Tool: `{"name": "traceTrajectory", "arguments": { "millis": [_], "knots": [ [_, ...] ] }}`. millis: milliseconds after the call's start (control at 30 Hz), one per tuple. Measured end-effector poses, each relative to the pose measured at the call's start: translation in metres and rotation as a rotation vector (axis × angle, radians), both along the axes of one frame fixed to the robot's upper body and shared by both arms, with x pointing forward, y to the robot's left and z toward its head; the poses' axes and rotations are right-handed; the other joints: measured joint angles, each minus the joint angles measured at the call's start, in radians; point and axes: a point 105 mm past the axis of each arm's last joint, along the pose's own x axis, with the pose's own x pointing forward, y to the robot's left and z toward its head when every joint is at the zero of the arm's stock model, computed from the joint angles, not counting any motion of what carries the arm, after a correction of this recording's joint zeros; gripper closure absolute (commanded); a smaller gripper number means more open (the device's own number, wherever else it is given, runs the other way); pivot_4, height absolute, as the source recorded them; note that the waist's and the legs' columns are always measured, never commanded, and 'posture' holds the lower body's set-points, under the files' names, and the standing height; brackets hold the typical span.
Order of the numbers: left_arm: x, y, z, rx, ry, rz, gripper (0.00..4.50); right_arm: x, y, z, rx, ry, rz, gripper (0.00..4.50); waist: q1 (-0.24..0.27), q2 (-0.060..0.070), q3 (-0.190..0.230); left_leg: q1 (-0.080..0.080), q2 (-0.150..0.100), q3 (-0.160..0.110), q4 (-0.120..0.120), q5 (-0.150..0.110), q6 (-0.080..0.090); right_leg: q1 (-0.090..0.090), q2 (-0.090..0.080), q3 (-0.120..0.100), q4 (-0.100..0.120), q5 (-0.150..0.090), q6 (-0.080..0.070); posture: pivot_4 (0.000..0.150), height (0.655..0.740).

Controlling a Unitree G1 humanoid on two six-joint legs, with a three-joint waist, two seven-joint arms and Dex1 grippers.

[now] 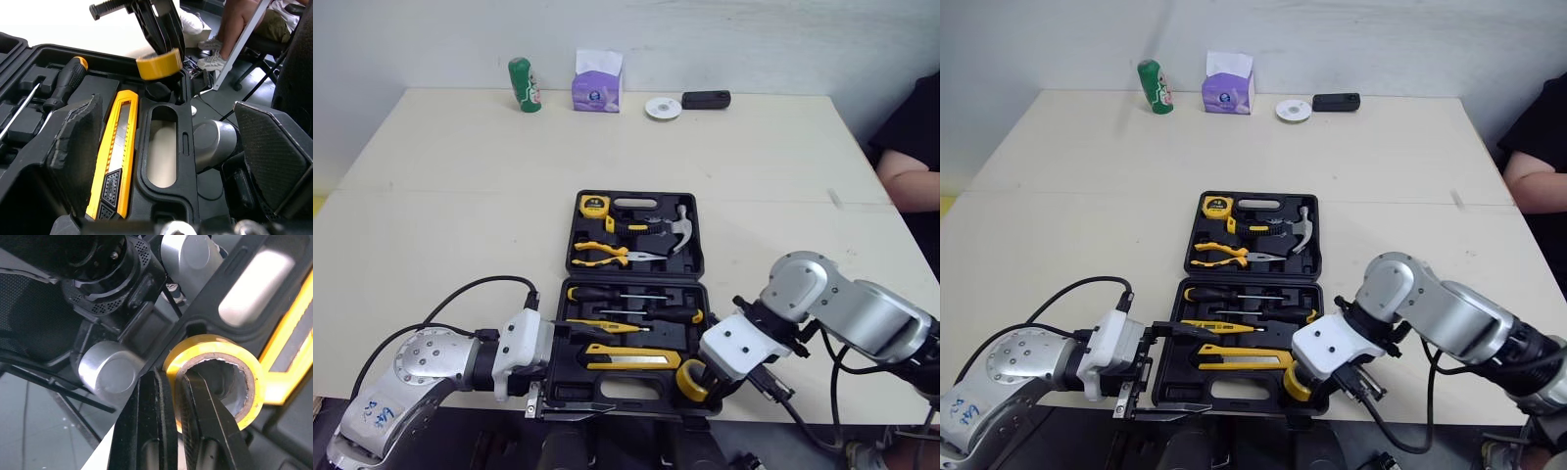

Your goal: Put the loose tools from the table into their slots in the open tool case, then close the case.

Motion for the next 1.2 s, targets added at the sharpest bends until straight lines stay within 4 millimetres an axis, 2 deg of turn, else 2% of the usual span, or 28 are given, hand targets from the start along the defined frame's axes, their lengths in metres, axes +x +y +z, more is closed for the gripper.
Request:
{"name": "traceTrajectory", "arguments": {
  "millis": [200, 400, 1033, 1133, 1200],
  "knots": [
    [0.001, 0.002, 0.0, 0.004, 0.005, 0.011, 0.0, 0.006, 0.006, -0.008, -0.017, -0.021, 0.005, 4.46, 0.0, 0.0, 0.0, 0.0, 0.0, 0.0, 0.0, 0.0, 0.0, 0.0, 0.0, 0.0, 0.0, 0.0, 0.0, 0.15, 0.74],
    [0.001, 0.005, -0.001, 0.008, 0.011, 0.027, 0.0, 0.006, 0.0, -0.012, -0.079, -0.04, 0.027, 4.46, 0.0, -0.001, 0.0, 0.0, 0.0, 0.0, 0.0, 0.0, 0.0, 0.0, 0.0, 0.0, 0.0, 0.0, 0.0, 0.15, 0.74],
    [0.001, 0.007, -0.001, 0.013, 0.012, 0.037, 0.0, 0.005, -0.001, -0.014, -0.115, -0.026, 0.025, 4.46, 0.002, -0.007, -0.004, 0.001, 0.0, -0.002, -0.001, -0.001, 0.0, 0.001, -0.002, -0.003, -0.001, -0.001, -0.002, 0.15, 0.74],
    [0.001, 0.007, -0.001, 0.013, 0.012, 0.038, 0.0, 0.003, -0.001, -0.015, -0.116, 0.002, 0.014, 3.22, 0.002, -0.007, -0.004, 0.0, 0.0, -0.002, -0.002, -0.001, 0.0, 0.001, -0.002, -0.004, -0.001, -0.002, -0.004, 0.15, 0.74],
    [0.001, 0.007, -0.001, 0.014, 0.014, 0.039, 0.0, 0.001, -0.001, -0.016, -0.113, 0.024, 0.013, 2.23, 0.002, -0.006, -0.004, 0.0, 0.0, -0.002, -0.002, -0.001, 0.0, 0.0, -0.002, -0.004, -0.001, -0.002, -0.004, 0.15, 0.74]
  ]
}}
